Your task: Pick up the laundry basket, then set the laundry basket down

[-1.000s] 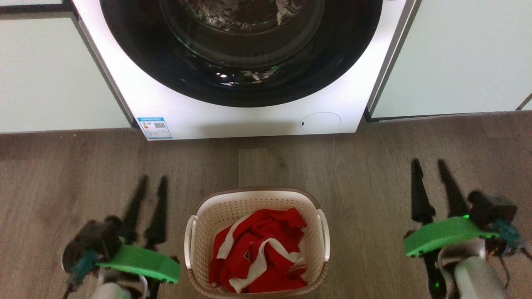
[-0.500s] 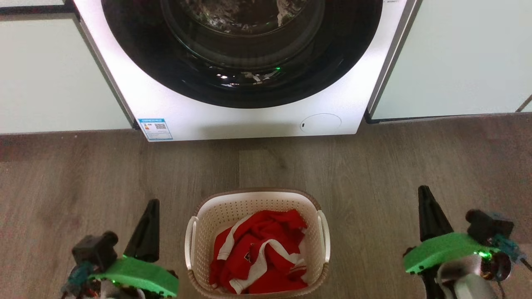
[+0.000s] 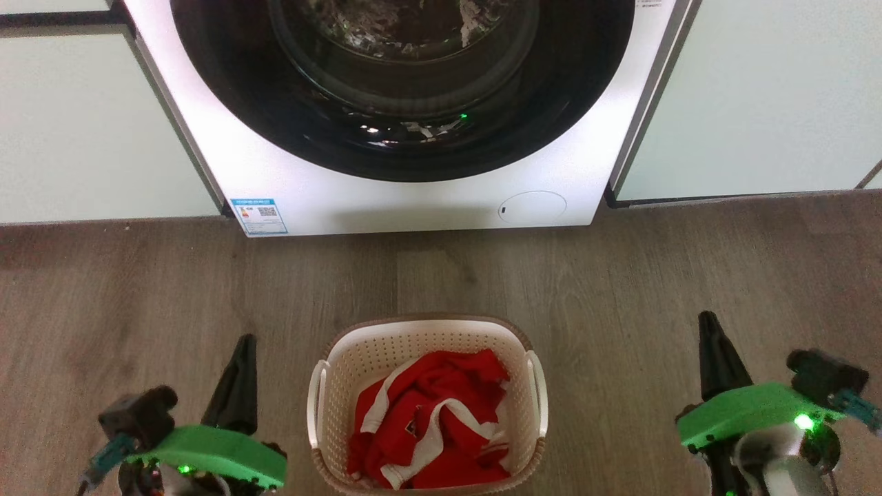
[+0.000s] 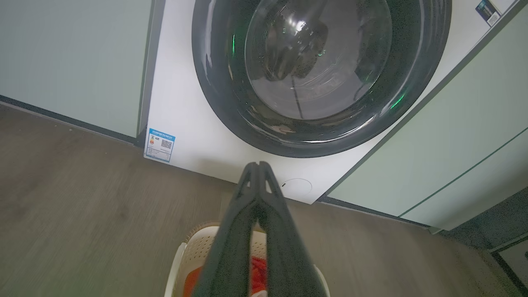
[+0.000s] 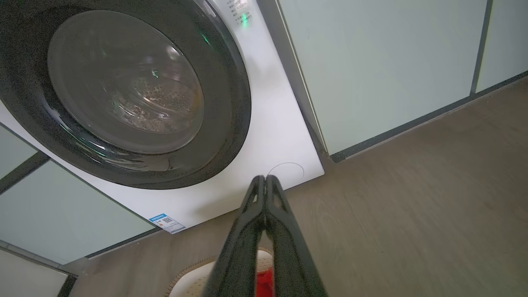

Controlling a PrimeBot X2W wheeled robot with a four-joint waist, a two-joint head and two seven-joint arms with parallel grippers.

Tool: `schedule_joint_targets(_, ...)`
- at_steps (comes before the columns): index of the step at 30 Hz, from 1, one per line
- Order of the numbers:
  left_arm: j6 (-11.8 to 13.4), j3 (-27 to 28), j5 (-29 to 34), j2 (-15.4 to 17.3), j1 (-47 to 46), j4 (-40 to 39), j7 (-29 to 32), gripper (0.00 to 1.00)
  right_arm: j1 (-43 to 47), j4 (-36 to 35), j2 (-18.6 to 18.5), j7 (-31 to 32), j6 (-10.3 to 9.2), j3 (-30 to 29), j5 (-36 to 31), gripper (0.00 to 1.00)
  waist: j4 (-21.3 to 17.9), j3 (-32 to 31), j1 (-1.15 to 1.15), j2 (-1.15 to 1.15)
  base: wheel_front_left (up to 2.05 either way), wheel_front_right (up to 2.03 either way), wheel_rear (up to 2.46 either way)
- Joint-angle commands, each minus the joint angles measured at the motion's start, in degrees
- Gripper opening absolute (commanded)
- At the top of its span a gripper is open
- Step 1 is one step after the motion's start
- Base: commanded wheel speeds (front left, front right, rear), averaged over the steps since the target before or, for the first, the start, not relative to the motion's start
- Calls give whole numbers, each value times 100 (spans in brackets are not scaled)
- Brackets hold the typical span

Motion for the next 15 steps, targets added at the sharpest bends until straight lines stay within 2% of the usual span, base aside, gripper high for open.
schedule_joint_targets(1, -19, 99, -196, 64, -322, -141, 40, 0, -264, -145, -98, 47, 6, -31, 203, 0, 2, -4, 0, 0, 0, 0, 0)
schedule_joint_targets(15, -29, 195, -1046, 84, -417, -68, 235, 0, -305, -107, -125, 236, 9, -87, 1014, 0, 12, -34, 0, 0, 0, 0, 0)
